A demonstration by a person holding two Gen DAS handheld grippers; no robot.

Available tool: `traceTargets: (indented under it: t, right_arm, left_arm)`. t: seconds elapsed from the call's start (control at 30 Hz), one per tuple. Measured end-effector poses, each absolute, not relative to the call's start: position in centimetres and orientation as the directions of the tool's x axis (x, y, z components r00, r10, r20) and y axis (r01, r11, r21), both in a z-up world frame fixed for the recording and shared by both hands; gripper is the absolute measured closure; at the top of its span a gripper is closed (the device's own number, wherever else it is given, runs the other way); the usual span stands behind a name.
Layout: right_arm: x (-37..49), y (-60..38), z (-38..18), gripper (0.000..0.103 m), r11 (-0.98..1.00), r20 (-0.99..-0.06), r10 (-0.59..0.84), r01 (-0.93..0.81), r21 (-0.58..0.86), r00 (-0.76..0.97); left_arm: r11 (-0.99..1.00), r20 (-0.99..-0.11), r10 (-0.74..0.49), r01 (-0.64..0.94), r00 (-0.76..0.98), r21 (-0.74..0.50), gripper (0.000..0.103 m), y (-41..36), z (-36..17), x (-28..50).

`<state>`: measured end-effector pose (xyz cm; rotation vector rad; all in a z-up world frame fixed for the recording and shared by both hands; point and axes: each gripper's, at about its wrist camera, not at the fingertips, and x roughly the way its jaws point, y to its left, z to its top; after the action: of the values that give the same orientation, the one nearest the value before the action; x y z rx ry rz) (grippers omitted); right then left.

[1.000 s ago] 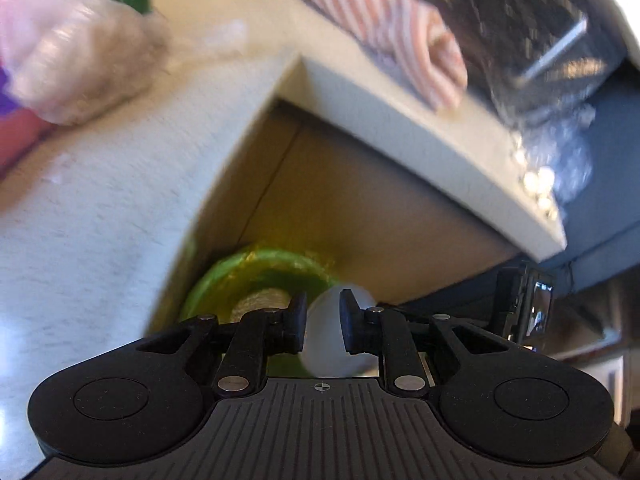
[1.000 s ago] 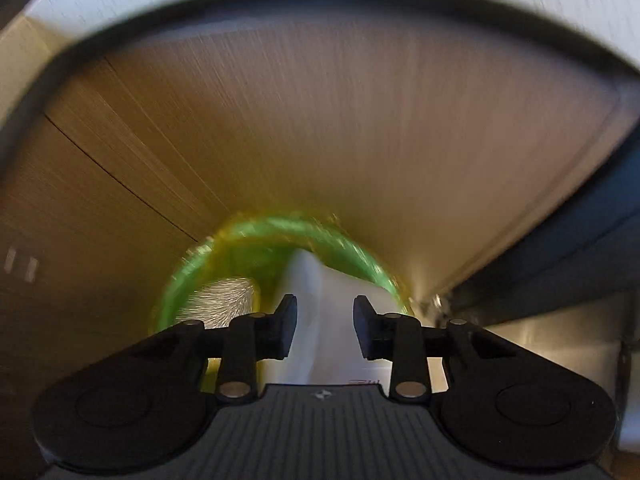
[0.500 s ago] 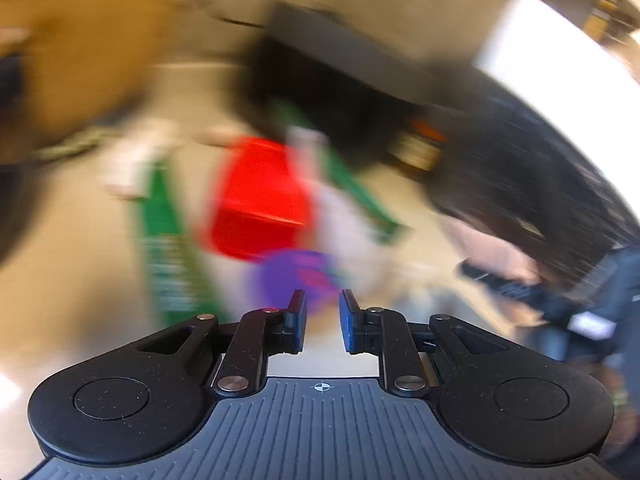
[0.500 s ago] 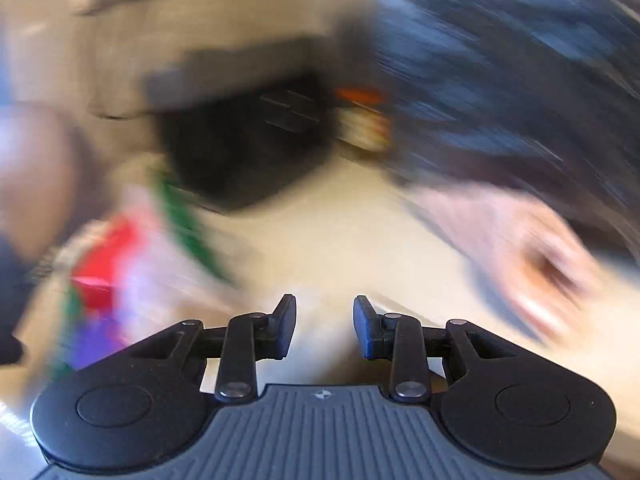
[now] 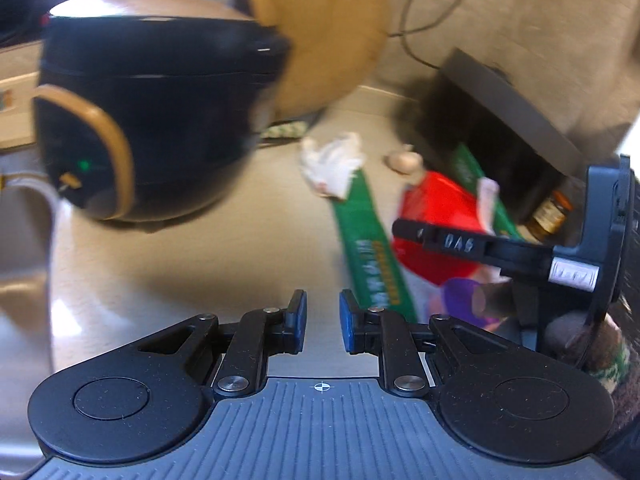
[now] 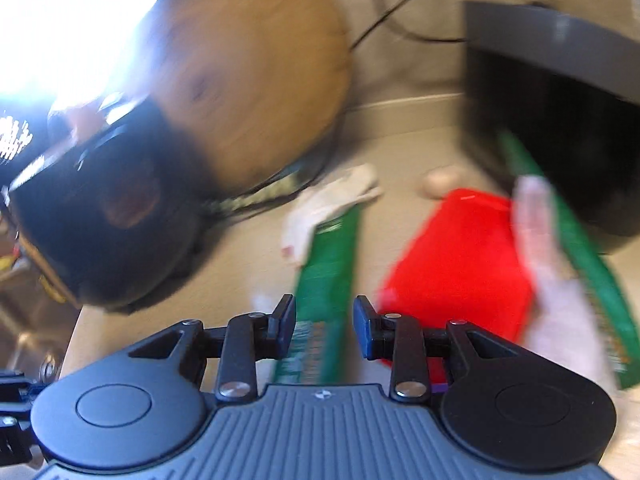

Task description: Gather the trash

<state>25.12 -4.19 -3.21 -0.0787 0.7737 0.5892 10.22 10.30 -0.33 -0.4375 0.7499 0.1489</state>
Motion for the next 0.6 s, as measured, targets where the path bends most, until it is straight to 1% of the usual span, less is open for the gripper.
traceTargets:
  t: [0.1,0.2,0.23,0.27,0.3,0.33,0.4,0.53,0.6]
  right_arm:
    - [24.6,-2.3,-5.2,0.072,0.831,-0.718,0.443,-0.546,0.105,0.536]
    - [24.1,-1.9,-6.6,0.073,0.833,-0.744,0.427,-0.544,0.103,0.513]
    - [23.9,-1.8,-6.7,0.076,0.831,-0.750,0.429,-0.546,0.108,0.503]
    - [23.4,-1.9,-6.7,0.087,0.825,-0.753,0.437,-0.553,0.117,0.492]
    - [22.9,-1.9,-6.7,0.093,0.818,-0.754,0.446,-0.562,0.124,0.483]
    - [22.4,-1.9,-6.8,0.093,0.812,-0.754,0.453,-0.570,0.129,0.475]
    - [21.0,-2.3,-6.9,0.098,0.795,-0.758,0.474,-0.588,0.150,0.448]
    - [18.5,-2.6,-7.4,0.099,0.765,-0.780,0.504,-0.610,0.205,0.370]
    - [17.2,-3.0,-7.2,0.099,0.757,-0.778,0.513,-0.619,0.211,0.362]
  left_arm:
    - [0.889,-0.702,0.004,-0.324,0.712,-0.322,0.082,11.3,-0.6,10.1]
    - [0.889,-0.707,0.006,-0.328,0.707,-0.321,0.082,11.6,-0.9,9.9]
    - [0.889,-0.707,0.003,-0.326,0.707,-0.321,0.082,11.7,-0.8,9.8]
    - [0.890,-0.707,0.000,-0.322,0.708,-0.323,0.082,11.7,-0.8,9.9]
    - [0.891,-0.706,-0.005,-0.317,0.708,-0.324,0.082,11.8,-0.8,9.9]
    - [0.893,-0.706,-0.010,-0.311,0.709,-0.325,0.082,11.7,-0.8,10.1]
    - [0.897,-0.704,-0.019,-0.298,0.710,-0.326,0.082,11.5,-0.8,10.5]
    - [0.906,-0.696,-0.043,-0.266,0.717,-0.330,0.082,11.1,-0.9,11.1]
    - [0.910,-0.694,-0.053,-0.251,0.718,-0.329,0.082,10.8,-1.0,11.6]
